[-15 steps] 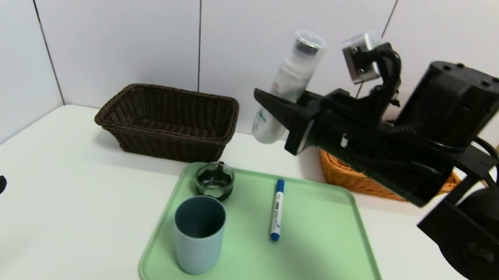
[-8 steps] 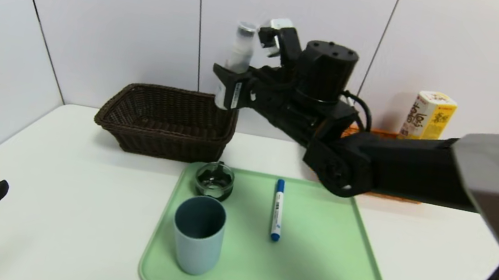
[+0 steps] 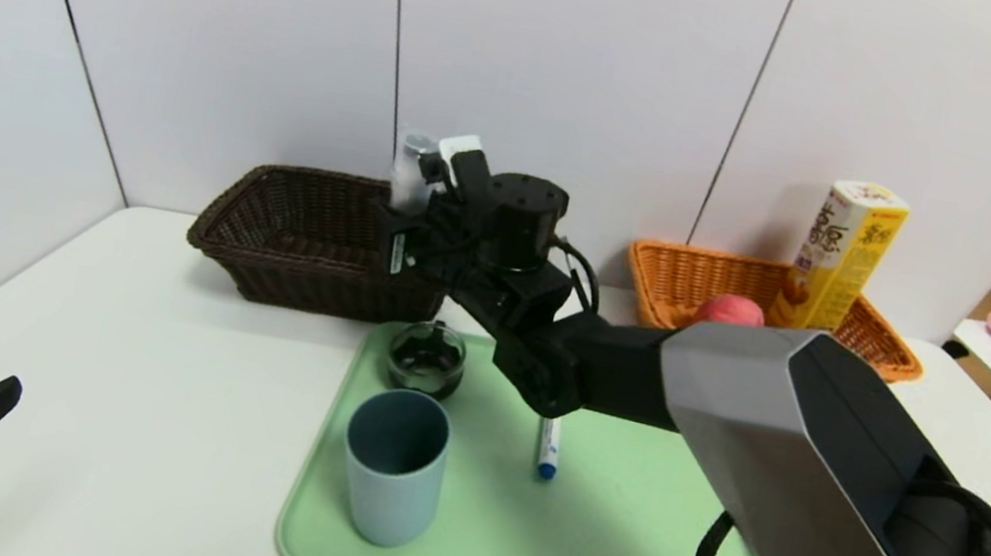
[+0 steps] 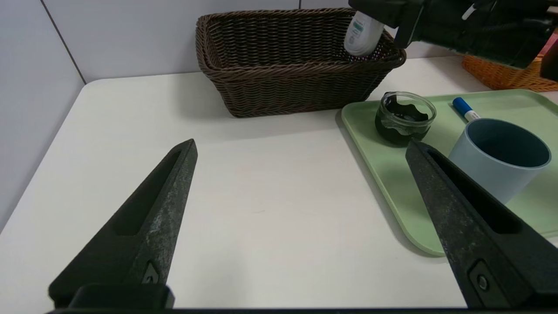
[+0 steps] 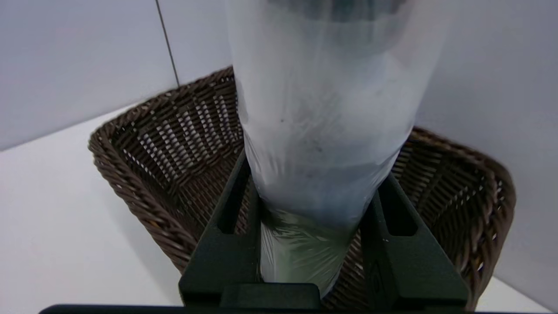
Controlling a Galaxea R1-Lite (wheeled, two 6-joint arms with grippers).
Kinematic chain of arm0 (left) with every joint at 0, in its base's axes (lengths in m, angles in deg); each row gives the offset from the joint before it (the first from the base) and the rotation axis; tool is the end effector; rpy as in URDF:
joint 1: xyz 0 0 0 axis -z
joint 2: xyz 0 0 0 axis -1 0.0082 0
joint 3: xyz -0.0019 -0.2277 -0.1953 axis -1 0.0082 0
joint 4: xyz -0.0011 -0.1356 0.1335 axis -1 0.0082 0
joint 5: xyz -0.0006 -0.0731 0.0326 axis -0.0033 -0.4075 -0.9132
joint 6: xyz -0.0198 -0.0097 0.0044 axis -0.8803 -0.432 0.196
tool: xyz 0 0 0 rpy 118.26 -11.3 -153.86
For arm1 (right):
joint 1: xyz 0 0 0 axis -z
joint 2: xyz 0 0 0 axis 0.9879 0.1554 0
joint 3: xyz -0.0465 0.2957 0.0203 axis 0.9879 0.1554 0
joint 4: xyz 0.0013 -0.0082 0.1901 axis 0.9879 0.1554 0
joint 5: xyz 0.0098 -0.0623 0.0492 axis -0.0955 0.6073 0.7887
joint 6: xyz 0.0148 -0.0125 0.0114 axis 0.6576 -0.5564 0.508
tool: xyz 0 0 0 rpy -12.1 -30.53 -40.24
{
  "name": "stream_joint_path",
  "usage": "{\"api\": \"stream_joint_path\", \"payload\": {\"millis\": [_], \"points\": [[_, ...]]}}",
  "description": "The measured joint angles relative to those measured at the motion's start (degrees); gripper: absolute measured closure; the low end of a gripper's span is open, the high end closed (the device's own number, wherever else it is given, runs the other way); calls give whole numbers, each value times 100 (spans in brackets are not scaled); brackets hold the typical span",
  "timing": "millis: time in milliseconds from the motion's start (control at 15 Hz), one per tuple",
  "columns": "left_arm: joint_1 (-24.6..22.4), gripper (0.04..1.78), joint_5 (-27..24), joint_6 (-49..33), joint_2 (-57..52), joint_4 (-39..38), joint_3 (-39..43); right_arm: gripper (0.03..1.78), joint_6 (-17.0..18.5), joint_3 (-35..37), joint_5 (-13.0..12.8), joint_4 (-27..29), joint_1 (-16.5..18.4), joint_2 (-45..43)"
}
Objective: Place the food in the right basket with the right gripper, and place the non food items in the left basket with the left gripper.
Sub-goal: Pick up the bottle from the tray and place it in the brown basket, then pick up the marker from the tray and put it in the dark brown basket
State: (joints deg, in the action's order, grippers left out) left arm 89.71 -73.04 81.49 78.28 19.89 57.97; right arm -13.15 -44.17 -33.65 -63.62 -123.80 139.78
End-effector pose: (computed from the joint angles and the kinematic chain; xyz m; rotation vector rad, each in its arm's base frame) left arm 0.0548 -0.0047 0.1803 -0.0284 0.0063 -0.2089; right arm 0.3905 0.3612 0.1616 0.0124 -0.1094 0.7546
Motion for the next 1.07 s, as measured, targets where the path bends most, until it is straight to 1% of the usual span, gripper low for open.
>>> {"api": "stream_joint_path", "payload": {"millis": [133,400,467,600,733,1000,1067], "points": [[0,13,0,2,-2,-2,11,119,-1,-11,-62,33,21,112],[0,13,-4,0,-7,-5,13,119,-9,-17,-65,16,21,176],[0,13,-2,0,-10,-5,13,113,-4,-17,-72,9,21,176],[0,13,-4,0,-21,-5,16,88,-15,-17,-102,-110,24,182],[0,13,-4,0,-35,-5,24,71,-41,-17,-106,-215,21,193],[0,13,-11,-5,-90,-5,38,47,-50,-12,-137,-276,29,118],[0,13,-9,-2,-96,-2,35,42,-56,-6,-207,-249,35,33]]}}
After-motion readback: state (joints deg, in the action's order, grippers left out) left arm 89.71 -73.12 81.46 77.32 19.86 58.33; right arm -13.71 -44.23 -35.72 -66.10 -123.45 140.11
